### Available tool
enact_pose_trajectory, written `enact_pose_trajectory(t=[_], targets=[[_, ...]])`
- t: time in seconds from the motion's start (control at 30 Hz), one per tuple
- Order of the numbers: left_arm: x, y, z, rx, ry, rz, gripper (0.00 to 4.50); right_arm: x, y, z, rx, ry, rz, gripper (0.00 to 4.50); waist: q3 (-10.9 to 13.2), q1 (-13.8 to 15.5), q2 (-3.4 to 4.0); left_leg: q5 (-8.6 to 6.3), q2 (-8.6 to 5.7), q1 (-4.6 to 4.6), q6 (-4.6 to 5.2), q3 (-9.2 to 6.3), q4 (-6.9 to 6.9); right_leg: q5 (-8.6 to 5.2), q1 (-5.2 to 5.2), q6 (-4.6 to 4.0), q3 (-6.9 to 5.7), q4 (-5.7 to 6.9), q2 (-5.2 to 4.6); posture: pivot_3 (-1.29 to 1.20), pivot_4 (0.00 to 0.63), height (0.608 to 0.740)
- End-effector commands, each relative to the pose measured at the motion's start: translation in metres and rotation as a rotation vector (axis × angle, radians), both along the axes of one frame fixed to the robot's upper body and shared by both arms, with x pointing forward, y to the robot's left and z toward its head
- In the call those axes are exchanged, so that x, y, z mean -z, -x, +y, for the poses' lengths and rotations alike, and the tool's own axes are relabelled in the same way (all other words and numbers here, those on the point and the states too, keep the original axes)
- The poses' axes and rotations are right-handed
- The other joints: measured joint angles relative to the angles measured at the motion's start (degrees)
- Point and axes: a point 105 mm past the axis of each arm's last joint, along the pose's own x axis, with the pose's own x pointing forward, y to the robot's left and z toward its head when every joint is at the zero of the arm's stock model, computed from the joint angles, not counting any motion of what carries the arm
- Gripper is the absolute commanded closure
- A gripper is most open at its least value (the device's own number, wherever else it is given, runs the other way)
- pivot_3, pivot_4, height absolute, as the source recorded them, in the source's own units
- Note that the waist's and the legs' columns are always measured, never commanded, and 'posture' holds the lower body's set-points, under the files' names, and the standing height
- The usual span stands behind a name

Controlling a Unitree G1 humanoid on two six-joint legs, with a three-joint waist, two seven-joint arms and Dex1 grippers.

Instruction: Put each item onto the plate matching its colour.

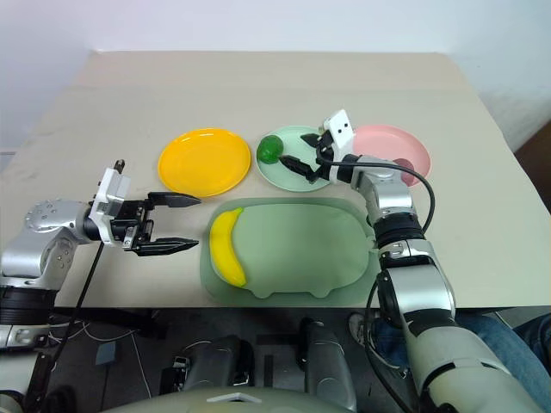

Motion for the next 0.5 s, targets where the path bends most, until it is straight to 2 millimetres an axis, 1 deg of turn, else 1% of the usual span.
enact_pose_trajectory(t=[0.03, 0.1, 0.17, 0.23, 0.3, 0.33, 0.37, 0.43, 0.5], targets=[[-0.011, 0.001, -0.002, 0.015, 0.001, -0.048, 0.00, -0.016, 0.011, 0.005, -0.063, -0.061, -0.037, 0.02, 0.00, 0.05, 0.00, 0.00, 0.00, 0.00, 0.00, 0.00, 0.00, 0.00, 0.00, 0.00, 0.00, 0.00, 0.00, 0.00, 0.150, 0.740], [-0.011, 0.001, -0.002, 0.017, 0.002, -0.047, 0.00, -0.020, 0.014, 0.007, -0.084, -0.107, -0.016, 0.02, 0.00, 0.06, 0.00, 0.00, 0.00, 0.00, 0.01, 0.00, 0.00, 0.00, 0.00, 0.00, 0.00, 0.00, -0.01, 0.00, 0.150, 0.740], [-0.012, 0.000, -0.002, 0.014, 0.002, -0.049, 0.00, -0.024, 0.025, 0.010, -0.152, -0.147, 0.005, 0.02, 0.00, 0.09, 0.01, 0.00, 0.00, -0.01, 0.01, -0.01, 0.01, 0.00, 0.00, 0.00, 0.00, 0.00, -0.01, 0.00, 0.150, 0.740], [-0.012, -0.001, -0.002, 0.013, 0.002, -0.049, 0.00, -0.022, 0.051, 0.008, -0.297, -0.120, 0.033, 0.02, 0.00, 0.27, 0.01, -0.01, 0.00, -0.01, 0.01, -0.05, 0.00, 0.00, -0.01, 0.00, 0.00, -0.01, -0.01, 0.00, 0.150, 0.740], [-0.012, -0.001, -0.002, 0.011, 0.002, -0.049, 0.00, -0.014, 0.073, -0.001, -0.399, -0.065, 0.087, 0.02, 0.00, 0.46, 0.01, -0.01, -0.01, -0.04, 0.03, -0.11, 0.00, 0.00, 0.00, 0.00, -0.01, -0.01, -0.02, 0.00, 0.150, 0.740], [-0.012, -0.002, -0.002, 0.010, 0.002, -0.049, 0.00, -0.009, 0.078, -0.007, -0.413, -0.031, 0.111, 0.02, 0.00, 0.55, 0.01, -0.03, -0.01, -0.03, 0.05, -0.12, 0.01, 0.00, 0.02, 0.01, -0.01, -0.01, -0.03, 0.00, 0.150, 0.740], [-0.012, -0.002, -0.001, 0.010, 0.001, -0.049, 0.00, -0.006, 0.081, -0.011, -0.417, -0.006, 0.124, 0.02, 0.00, 0.53, 0.00, -0.05, -0.02, -0.03, 0.09, -0.12, 0.02, 0.00, 0.02, 0.01, -0.01, -0.03, -0.06, 0.00, 0.150, 0.740], [-0.012, -0.003, -0.002, 0.005, 0.006, -0.051, 0.00, 0.001, 0.083, -0.027, -0.397, 0.060, 0.126, 0.02, 0.00, 0.29, 0.00, -0.18, -0.04, 0.01, 0.32, -0.15, 0.05, 0.00, 0.04, 0.02, 0.00, -0.02, -0.07, 0.00, 0.150, 0.740], [-0.012, -0.005, -0.003, 0.001, 0.009, -0.053, 0.00, 0.003, 0.084, -0.041, -0.378, 0.082, 0.140, 0.02, 0.00, 0.23, 0.00, -0.20, -0.05, 0.03, 0.35, -0.17, 0.03, 0.00, 0.04, 0.01, 0.00, -0.02, -0.02, 0.00, 0.150, 0.740]])
